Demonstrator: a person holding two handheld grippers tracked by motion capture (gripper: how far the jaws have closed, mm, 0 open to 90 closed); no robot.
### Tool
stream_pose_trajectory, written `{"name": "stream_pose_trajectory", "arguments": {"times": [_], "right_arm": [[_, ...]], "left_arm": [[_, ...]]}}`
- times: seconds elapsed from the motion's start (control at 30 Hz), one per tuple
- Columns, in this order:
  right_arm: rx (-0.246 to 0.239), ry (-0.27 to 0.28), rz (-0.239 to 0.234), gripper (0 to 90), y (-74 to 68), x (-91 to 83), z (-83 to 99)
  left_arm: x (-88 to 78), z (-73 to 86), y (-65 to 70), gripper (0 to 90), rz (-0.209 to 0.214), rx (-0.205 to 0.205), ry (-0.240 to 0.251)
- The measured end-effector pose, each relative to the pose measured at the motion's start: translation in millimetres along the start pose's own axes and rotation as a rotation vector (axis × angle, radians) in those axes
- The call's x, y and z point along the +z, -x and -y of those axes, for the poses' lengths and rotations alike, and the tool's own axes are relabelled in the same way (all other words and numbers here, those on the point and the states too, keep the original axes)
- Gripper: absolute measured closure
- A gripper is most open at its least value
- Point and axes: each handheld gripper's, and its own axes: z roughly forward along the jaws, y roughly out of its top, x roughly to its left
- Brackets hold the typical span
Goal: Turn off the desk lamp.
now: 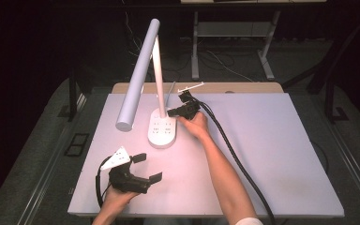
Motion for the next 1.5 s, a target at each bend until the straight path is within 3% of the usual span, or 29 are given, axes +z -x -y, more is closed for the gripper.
{"name": "stream_pose_trajectory", "arguments": {"times": [0.37, 0.5, 0.83, 1.0, 1.5], "right_arm": [[-0.012, 0.01, 0.027, 90.0, -3.4, 0.0, 2.7], [0.026, 0.021, 0.01, 90.0, -1.4, -0.8, 3.0], [-0.025, 0.017, 0.03, 90.0, -8.7, -9.2, 1.0], [-0.048, 0.027, 0.03, 90.0, -13.0, -20.6, -0.7], [-0.072, 0.067, 0.021, 89.8, -15.5, -76.5, -0.8]], "left_arm": [[0.1, 0.0, -0.2, 0.0, -0.001, -0.002, 0.003], [0.2, 0.0, -0.7, 0.0, -0.001, -0.003, 0.001], [-0.3, 0.1, -1.5, 0.0, -0.002, -0.004, 0.002], [-0.8, 0.3, -1.7, 0.0, -0.004, -0.006, 0.004], [0.8, 0.5, -1.4, 0.0, -0.004, 0.001, -0.005]]}}
